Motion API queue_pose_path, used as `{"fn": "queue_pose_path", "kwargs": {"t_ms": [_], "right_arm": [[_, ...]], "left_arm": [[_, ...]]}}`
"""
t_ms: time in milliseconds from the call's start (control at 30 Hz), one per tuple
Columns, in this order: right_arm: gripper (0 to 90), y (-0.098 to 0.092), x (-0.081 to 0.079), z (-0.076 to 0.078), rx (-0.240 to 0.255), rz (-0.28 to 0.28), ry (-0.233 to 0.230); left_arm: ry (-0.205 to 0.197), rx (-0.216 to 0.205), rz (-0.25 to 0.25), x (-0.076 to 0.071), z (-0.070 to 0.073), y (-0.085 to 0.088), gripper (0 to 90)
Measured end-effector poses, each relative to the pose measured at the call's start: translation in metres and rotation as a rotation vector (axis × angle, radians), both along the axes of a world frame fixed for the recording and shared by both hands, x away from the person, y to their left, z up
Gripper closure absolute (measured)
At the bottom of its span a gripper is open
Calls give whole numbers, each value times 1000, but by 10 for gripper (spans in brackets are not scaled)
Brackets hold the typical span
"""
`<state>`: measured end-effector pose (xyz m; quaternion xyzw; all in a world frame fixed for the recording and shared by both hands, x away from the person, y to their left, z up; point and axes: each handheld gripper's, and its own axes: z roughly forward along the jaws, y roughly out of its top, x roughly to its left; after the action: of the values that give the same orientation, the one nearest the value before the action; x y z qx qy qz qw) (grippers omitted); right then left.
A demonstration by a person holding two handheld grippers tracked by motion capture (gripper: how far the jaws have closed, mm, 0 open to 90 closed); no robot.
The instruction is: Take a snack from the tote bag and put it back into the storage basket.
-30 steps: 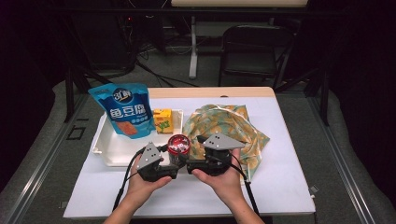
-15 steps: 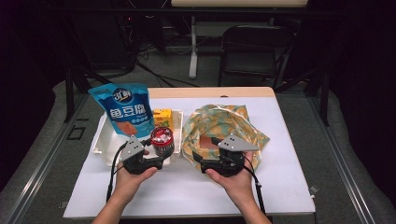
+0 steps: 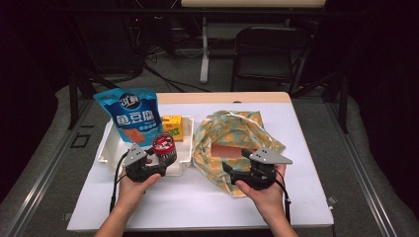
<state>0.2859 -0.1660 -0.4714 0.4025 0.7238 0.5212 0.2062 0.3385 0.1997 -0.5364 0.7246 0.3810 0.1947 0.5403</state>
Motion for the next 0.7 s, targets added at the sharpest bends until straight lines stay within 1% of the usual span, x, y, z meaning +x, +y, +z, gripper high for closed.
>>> {"fn": "queue_pose_path", "kwargs": {"t_ms": [33,67,133,233,267,300,367,433,467,500,533,567,600,633,700], "right_arm": [[200,-3,-1,-1,-6,-2,3],[201,-5,-1,-2,-9,-8,5],[202,-9,-2,-6,-10,-17,11],[204,-14,-3,-10,5,-36,22],[205,-15,-2,-11,5,-37,24],[205,-15,-2,-12,7,-41,25],[206,-15,-2,-12,7,-41,24],[208,-15,-2,-12,11,-44,23],[208,-15,-2,-12,13,-45,22],[209,-15,-2,-12,10,-48,22],[210,-15,-2,-13,6,-48,24],[212,-15,-2,-14,14,-49,23],[213,-14,-2,-15,13,-53,26],[213,-14,-2,-15,4,-49,28],[214,-13,-1,-17,4,-50,31]], "left_arm": [[12,-3,-1,1,-2,1,260],[20,4,2,3,-4,1,260],[31,25,13,4,-7,1,260],[47,58,15,7,-12,0,260],[54,73,15,8,-14,0,260],[62,80,16,9,-15,-1,260],[89,97,23,11,-19,-2,260],[113,118,19,14,-24,-4,260],[118,128,24,15,-26,-5,260],[135,141,26,16,-27,-6,260],[136,144,27,17,-28,-7,260],[144,149,17,18,-27,-6,260],[147,149,15,18,-27,-6,260],[151,149,19,19,-28,-7,260],[168,159,20,20,-28,-8,260]]}}
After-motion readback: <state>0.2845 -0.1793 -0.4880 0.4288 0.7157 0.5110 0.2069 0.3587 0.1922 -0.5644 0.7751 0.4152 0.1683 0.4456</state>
